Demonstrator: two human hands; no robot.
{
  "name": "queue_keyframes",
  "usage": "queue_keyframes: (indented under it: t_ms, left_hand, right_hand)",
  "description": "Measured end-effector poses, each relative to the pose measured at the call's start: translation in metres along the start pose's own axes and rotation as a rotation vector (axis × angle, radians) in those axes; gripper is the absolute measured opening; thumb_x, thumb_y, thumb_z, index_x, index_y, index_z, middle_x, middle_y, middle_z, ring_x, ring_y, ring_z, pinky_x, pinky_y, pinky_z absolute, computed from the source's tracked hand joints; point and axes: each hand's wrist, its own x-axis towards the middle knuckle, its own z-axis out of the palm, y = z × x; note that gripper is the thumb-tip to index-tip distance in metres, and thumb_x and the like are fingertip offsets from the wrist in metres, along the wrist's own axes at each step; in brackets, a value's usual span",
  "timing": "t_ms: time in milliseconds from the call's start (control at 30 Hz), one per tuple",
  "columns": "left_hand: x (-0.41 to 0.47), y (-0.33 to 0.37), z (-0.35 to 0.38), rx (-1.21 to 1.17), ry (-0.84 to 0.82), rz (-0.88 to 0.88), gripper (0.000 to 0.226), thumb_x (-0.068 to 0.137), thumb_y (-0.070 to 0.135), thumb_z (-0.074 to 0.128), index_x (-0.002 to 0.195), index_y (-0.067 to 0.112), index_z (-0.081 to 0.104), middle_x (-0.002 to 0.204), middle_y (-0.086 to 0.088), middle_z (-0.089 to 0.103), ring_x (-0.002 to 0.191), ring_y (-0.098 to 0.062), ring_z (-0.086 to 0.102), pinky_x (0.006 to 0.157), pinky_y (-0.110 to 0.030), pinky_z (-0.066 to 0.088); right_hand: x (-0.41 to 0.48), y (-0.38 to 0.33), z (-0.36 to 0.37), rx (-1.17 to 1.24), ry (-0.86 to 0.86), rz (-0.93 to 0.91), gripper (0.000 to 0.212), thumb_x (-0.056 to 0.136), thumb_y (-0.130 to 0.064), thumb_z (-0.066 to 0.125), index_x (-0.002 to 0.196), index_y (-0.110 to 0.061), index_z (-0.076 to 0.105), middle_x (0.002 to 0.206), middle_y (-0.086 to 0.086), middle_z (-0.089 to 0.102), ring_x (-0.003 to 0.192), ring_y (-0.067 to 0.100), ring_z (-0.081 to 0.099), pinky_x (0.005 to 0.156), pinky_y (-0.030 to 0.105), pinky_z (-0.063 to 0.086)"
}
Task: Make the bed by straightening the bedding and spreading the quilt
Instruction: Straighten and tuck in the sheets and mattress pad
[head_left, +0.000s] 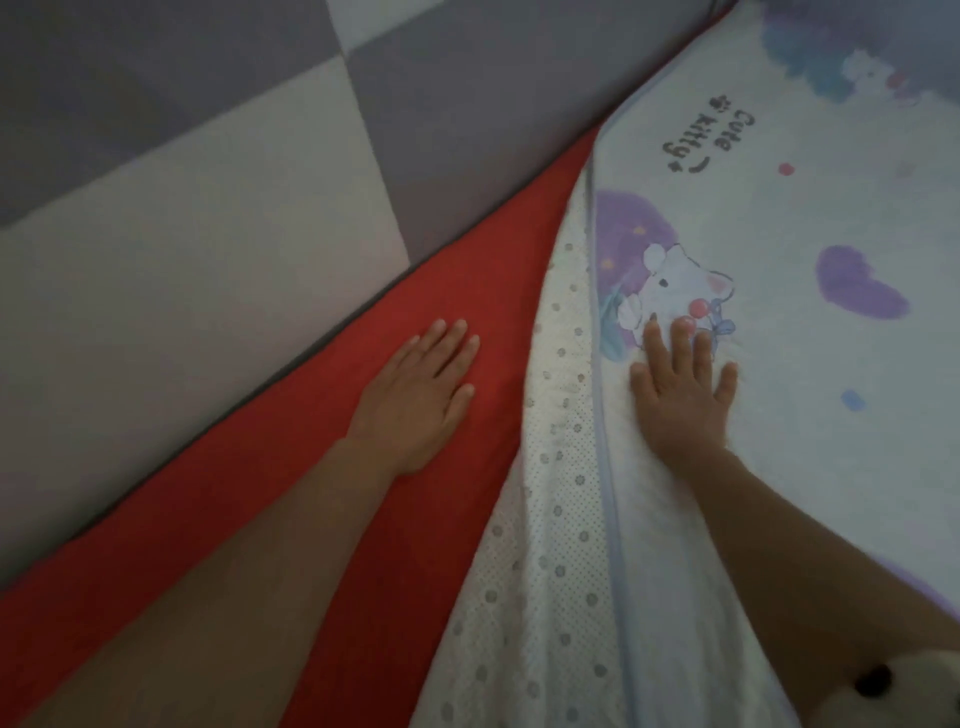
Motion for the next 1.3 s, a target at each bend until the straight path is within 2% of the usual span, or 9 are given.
queue_keyframes:
  t_ms: [133, 267, 467, 600, 667, 800, 1000, 1167, 1300]
  left_hand:
    - [-0.059, -0.035, -0.007, 0.048, -0.004, -0.047, 0.063, 0.093, 0.046, 0.012, 0.150, 0.023, 0.024, 0.158, 0.001, 0.019, 0.146, -0.015, 0.013, 0.118, -0.030, 0.005]
    - [-0.105, -0.056, -0.015, 0.067, 0.001, -0.118, 0.063, 0.092, 0.044, 0.015, 0.149, 0.019, 0.029, 0.156, -0.001, 0.026, 0.145, -0.018, 0.020, 0.115, -0.029, 0.005]
    - [-0.178, -0.097, -0.024, 0.116, -0.007, -0.175, 0.058, 0.092, 0.039, 0.027, 0.142, 0.016, 0.043, 0.149, -0.003, 0.041, 0.137, -0.022, 0.039, 0.114, -0.034, 0.024]
    - [-0.220, -0.121, -0.032, 0.125, -0.009, -0.212, 0.056, 0.092, 0.036, 0.027, 0.141, 0.016, 0.045, 0.147, -0.004, 0.043, 0.134, -0.022, 0.043, 0.112, -0.035, 0.030]
    - [-0.238, -0.127, -0.035, 0.132, 0.014, -0.220, 0.056, 0.093, 0.035, 0.028, 0.142, 0.014, 0.044, 0.148, -0.005, 0.043, 0.135, -0.022, 0.042, 0.112, -0.035, 0.023]
    - [-0.267, -0.127, -0.033, 0.139, 0.019, -0.190, 0.058, 0.094, 0.039, 0.028, 0.145, 0.014, 0.038, 0.152, -0.003, 0.035, 0.141, -0.022, 0.032, 0.113, -0.039, 0.020]
    - [-0.298, -0.138, -0.025, 0.065, 0.020, -0.291, 0.065, 0.093, 0.050, 0.024, 0.149, 0.017, 0.029, 0.154, -0.003, 0.031, 0.142, -0.020, 0.030, 0.112, -0.037, 0.031]
    - [-0.339, -0.143, -0.028, -0.045, 0.099, -0.456, 0.069, 0.092, 0.050, 0.027, 0.143, 0.004, 0.039, 0.128, -0.015, 0.059, 0.109, -0.029, 0.062, 0.084, -0.039, 0.052]
    - [-0.370, -0.163, -0.029, -0.058, 0.110, -0.521, 0.064, 0.089, 0.051, 0.046, 0.132, 0.003, 0.052, 0.111, -0.017, 0.064, 0.098, -0.034, 0.064, 0.079, -0.042, 0.053]
  right_hand:
    - [-0.024, -0.058, -0.042, 0.366, 0.083, 0.083, 0.056, 0.091, -0.032, 0.030, 0.145, -0.021, 0.038, 0.159, 0.001, 0.019, 0.147, 0.015, 0.012, 0.117, 0.048, 0.000]
    - [-0.076, -0.166, -0.065, 0.363, 0.277, -0.372, 0.050, 0.090, -0.020, 0.041, 0.140, -0.018, 0.045, 0.157, 0.004, 0.024, 0.147, 0.017, 0.016, 0.115, 0.043, 0.003]
    - [-0.136, -0.277, -0.007, 0.128, -0.392, -0.412, 0.063, 0.100, -0.042, 0.029, 0.154, -0.022, 0.002, 0.160, 0.009, -0.015, 0.147, 0.024, -0.015, 0.112, 0.058, -0.010]
    - [-0.143, -0.299, -0.012, 0.240, -0.499, -0.551, 0.055, 0.103, -0.035, 0.030, 0.153, -0.024, 0.011, 0.161, 0.002, -0.009, 0.148, 0.017, -0.010, 0.114, 0.053, -0.009]
    - [-0.146, -0.298, -0.016, 0.269, -0.409, -0.528, 0.052, 0.103, -0.031, 0.032, 0.152, -0.020, 0.018, 0.162, 0.003, -0.001, 0.148, 0.017, -0.003, 0.116, 0.049, -0.004]
    - [-0.189, -0.301, 0.004, 0.092, -0.283, -0.353, 0.065, 0.101, -0.042, 0.028, 0.153, -0.015, -0.001, 0.160, 0.010, -0.014, 0.147, 0.024, -0.013, 0.115, 0.053, -0.007]
    - [-0.225, -0.334, 0.025, 0.042, -0.390, -0.532, 0.072, 0.100, -0.043, 0.029, 0.152, -0.014, -0.010, 0.158, 0.007, -0.021, 0.146, 0.022, -0.019, 0.113, 0.055, -0.012]
    - [-0.237, -0.332, 0.018, 0.041, -0.226, -0.634, 0.061, 0.099, -0.035, 0.041, 0.153, -0.023, 0.016, 0.161, 0.003, 0.006, 0.148, 0.021, 0.006, 0.116, 0.046, 0.010]
    - [-0.260, -0.347, 0.009, -0.028, -0.107, -0.661, 0.053, 0.096, -0.024, 0.045, 0.147, -0.024, 0.033, 0.154, 0.007, 0.028, 0.134, 0.031, 0.031, 0.104, 0.045, 0.032]
